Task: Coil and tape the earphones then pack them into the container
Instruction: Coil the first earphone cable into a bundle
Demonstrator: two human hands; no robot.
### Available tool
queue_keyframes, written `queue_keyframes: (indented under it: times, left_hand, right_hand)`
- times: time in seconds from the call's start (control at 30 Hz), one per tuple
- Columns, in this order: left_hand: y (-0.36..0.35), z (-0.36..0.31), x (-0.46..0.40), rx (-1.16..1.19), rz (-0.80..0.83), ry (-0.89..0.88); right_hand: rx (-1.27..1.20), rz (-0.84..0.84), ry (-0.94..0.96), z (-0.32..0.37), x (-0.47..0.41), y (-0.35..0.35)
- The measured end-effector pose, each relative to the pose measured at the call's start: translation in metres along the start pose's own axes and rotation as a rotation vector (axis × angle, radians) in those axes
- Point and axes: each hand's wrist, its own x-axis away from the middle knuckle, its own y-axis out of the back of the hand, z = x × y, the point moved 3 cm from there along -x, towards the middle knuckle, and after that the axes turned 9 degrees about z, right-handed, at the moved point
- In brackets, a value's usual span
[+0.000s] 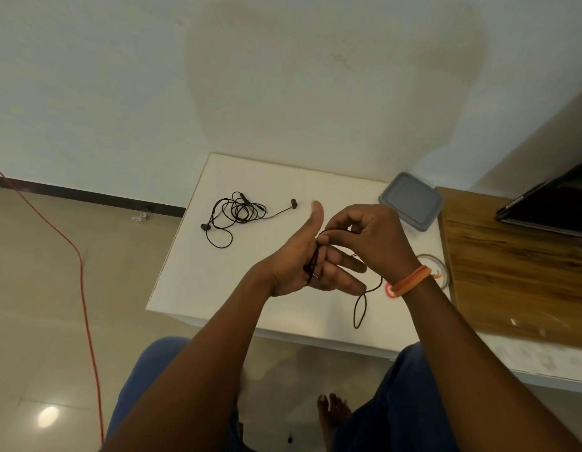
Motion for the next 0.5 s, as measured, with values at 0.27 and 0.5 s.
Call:
queue_keyframes:
  times: [0.27, 0.5]
  left_hand:
    - [-0.008, -0.009, 0.011, 0.099, 0.279, -0.151]
    - [-0.007, -0.022, 0.011, 0.343, 0.257, -0.475]
  right_hand:
    - [-0.388, 0.058, -0.121, -0.007, -0.005, 0.001]
    - [-0.507, 0.174, -0.216, -0.008, -0.005, -0.009]
